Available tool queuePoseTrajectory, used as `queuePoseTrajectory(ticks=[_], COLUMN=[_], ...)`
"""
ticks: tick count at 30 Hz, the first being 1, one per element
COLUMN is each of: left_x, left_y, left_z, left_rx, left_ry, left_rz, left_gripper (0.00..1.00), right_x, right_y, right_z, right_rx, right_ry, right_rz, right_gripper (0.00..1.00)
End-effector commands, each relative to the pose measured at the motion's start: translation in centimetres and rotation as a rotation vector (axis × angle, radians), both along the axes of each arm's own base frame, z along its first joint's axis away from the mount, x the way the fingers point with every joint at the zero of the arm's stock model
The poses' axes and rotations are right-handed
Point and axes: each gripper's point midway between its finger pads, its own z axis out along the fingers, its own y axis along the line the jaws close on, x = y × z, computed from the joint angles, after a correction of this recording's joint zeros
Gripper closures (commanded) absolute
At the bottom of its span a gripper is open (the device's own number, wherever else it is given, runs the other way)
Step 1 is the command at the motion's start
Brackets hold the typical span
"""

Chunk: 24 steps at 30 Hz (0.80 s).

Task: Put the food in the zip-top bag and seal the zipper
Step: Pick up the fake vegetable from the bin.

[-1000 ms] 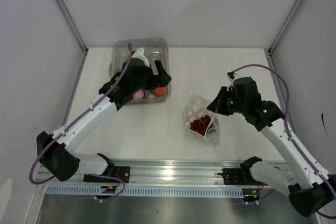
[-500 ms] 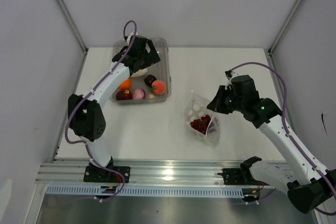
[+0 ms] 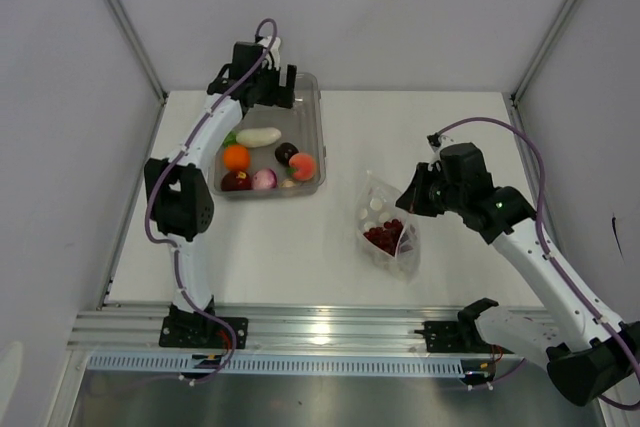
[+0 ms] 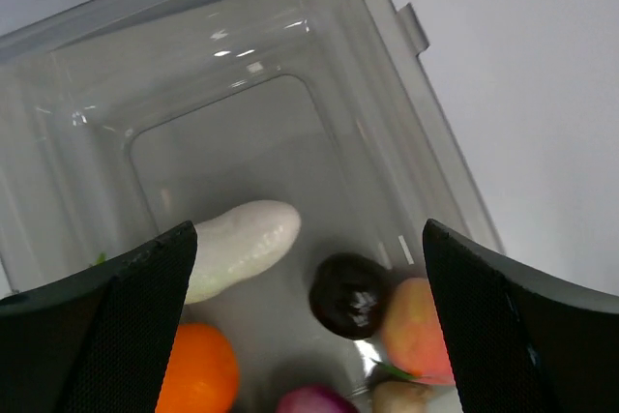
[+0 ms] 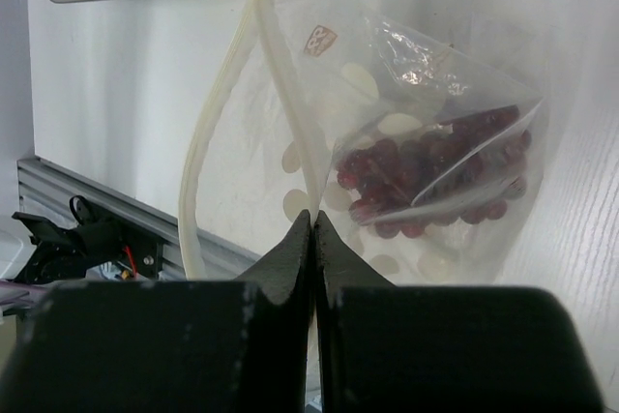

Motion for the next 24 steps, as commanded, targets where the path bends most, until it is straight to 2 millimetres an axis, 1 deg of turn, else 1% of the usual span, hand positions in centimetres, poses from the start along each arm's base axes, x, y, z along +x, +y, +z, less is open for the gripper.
queuePoseTrajectory(ticks=[1,5,8,10,11,12,14,16,17,18,19,21,22,23,24], left_x=[0.5,0.3,0.1,-0.1,0.4,0.4,0.3,-0.2,0.2,-0.5,-0.6,-1.3,-1.6,-1.6,-1.7], left_y=[1.7,2.5,3.2,4.2,4.7,5.0,4.9,4.6,4.3,4.2,4.2,3.7,3.7,3.6,3.6], left_z=[-1.7,-2.9,-4.1,-5.0,-4.3,-4.8,-5.2,-7.2,-6.4,-7.3,-8.3,-9.2,-10.1,-9.8,-10.2], left_rx=[0.261,0.384,0.515,0.584,0.61,0.63,0.636,0.633,0.626,0.62,0.62,0.597,0.596,0.595,0.593], left_ry=[-0.018,-0.003,0.007,0.026,-0.004,0.002,0.012,0.073,0.05,0.091,0.115,0.15,0.175,0.174,0.186], left_rz=[-0.137,-0.22,-0.327,-0.342,-0.319,-0.326,-0.361,-0.402,-0.403,-0.431,-0.44,-0.479,-0.488,-0.497,-0.505], left_gripper=[0.01,0.01,0.0,0.0,0.01,0.01,0.01,0.01,0.01,0.0,0.01,0.0,0.0,0.01,0.01], right_x=[0.5,0.4,0.1,0.0,-0.3,-0.5,-1.1,-1.6,-1.7,-1.8,-2.0,-2.3,-2.3,-2.4,-2.5], right_y=[0.1,0.5,0.7,0.8,1.0,1.1,1.2,1.4,1.3,1.2,1.0,0.8,0.8,0.8,0.8], right_z=[0.0,-0.4,-0.5,-0.4,-0.4,-0.4,-0.4,-0.6,-0.6,-0.8,-1.1,-1.4,-1.5,-1.6,-1.6], right_rx=[-0.016,-0.01,-0.008,-0.003,0.008,0.012,0.028,0.036,0.032,0.026,0.016,0.003,0.003,0.005,0.006], right_ry=[-0.021,-0.016,-0.011,-0.01,-0.006,-0.001,0.005,0.015,0.013,0.017,0.025,0.029,0.027,0.026,0.022], right_rz=[0.027,0.061,0.088,0.1,0.113,0.123,0.14,0.161,0.165,0.167,0.17,0.177,0.18,0.183,0.19], right_gripper=[1.0,1.0,1.0,1.0,1.0,1.0,1.0,1.0,1.0,1.0,1.0,1.0,1.0,1.0,1.0])
